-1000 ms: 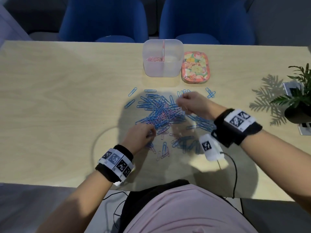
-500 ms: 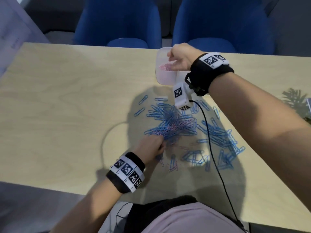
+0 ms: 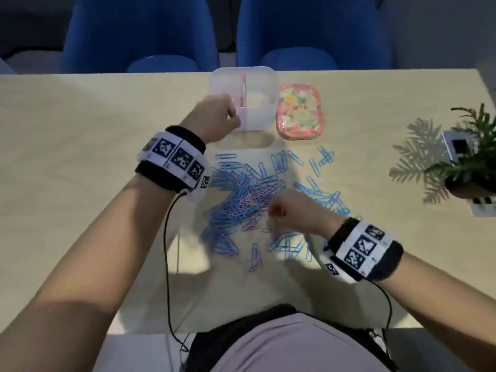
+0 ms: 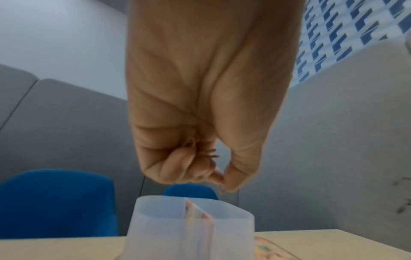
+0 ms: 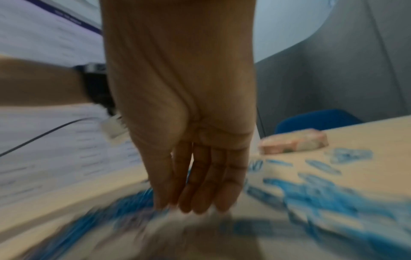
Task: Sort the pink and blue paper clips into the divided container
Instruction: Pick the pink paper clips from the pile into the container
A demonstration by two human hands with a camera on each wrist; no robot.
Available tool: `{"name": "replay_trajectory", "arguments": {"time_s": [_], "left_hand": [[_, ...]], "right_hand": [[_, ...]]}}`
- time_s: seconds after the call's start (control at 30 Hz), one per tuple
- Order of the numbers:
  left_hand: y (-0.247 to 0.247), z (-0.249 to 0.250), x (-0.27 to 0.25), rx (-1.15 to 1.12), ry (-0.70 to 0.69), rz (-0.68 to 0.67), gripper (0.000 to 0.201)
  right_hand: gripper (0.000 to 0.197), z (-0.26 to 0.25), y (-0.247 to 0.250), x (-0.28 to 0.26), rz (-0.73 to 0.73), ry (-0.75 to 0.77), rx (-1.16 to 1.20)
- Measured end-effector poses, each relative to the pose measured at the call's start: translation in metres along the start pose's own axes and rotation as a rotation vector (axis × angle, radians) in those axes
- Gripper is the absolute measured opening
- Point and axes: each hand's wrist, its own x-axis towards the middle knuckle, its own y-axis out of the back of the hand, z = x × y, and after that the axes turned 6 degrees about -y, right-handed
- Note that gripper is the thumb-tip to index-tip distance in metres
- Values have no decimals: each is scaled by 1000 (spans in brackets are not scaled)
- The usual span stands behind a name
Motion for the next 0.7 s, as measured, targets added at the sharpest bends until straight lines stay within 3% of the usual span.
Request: {"name": "replay_trajectory", "arguments": {"time_s": [0.1, 0.2, 0.37, 0.43, 0.6, 0.63, 0.7], "left_hand": [[11, 3, 37, 29, 47, 84, 8], [10, -1, 62, 110, 91, 139, 17], [-1, -11, 76, 109, 91, 33, 10], [-2, -16, 77, 49, 89, 72, 15], [-12, -24, 43, -123, -34, 326, 23], [-20, -22, 29, -119, -83, 321, 20], [-40, -17, -6, -92, -174, 188, 14]], "right_hand": [[19, 2, -26, -8, 5, -18, -37], [30, 3, -37, -8, 41, 20, -96], [16, 4, -46, -11, 57, 17, -113], [13, 6, -48, -14, 37, 15, -75], [12, 7, -52, -18, 62, 28, -93], [12, 7, -53, -19, 75, 37, -111], [11, 6, -54, -21, 97, 64, -153]]}}
